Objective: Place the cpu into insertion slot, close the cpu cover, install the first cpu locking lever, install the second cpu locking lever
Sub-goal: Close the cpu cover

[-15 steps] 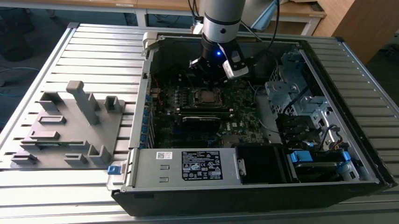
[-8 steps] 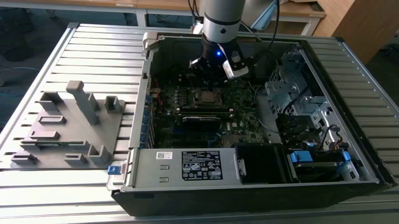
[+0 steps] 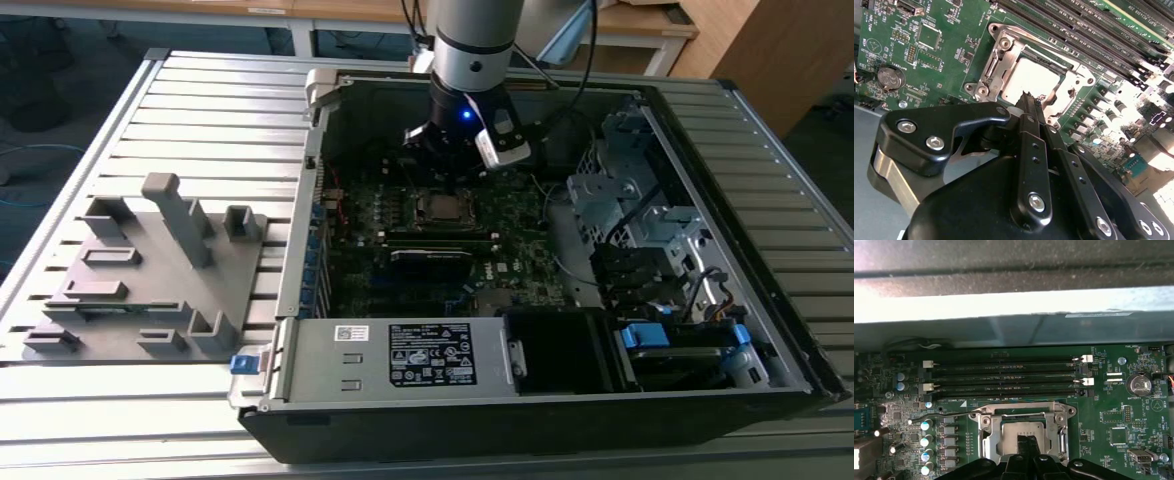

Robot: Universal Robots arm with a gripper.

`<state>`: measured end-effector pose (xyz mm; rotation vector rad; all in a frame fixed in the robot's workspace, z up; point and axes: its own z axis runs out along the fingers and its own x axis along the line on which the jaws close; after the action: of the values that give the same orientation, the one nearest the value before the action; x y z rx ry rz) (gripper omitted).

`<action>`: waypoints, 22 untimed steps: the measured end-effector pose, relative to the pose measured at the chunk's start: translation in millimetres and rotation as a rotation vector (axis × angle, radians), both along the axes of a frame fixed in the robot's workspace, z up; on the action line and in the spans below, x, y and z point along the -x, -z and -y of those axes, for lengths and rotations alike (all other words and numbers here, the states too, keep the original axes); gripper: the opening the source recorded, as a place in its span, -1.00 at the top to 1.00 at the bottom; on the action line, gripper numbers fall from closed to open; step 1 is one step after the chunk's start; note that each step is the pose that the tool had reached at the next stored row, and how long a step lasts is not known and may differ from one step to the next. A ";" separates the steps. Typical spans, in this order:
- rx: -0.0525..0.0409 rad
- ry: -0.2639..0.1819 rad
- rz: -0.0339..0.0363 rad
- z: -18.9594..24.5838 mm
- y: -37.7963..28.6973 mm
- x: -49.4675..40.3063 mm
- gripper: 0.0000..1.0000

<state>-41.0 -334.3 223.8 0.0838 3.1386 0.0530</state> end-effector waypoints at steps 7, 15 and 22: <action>0.0000 0.000 0.0000 0.0 0.8 8.0 0.80; 0.0000 0.000 0.0000 0.0 5.5 15.1 0.80; 0.0001 0.000 -0.0001 0.0 6.8 16.9 0.80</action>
<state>-57.8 -334.3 217.0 0.0837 3.1387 0.0528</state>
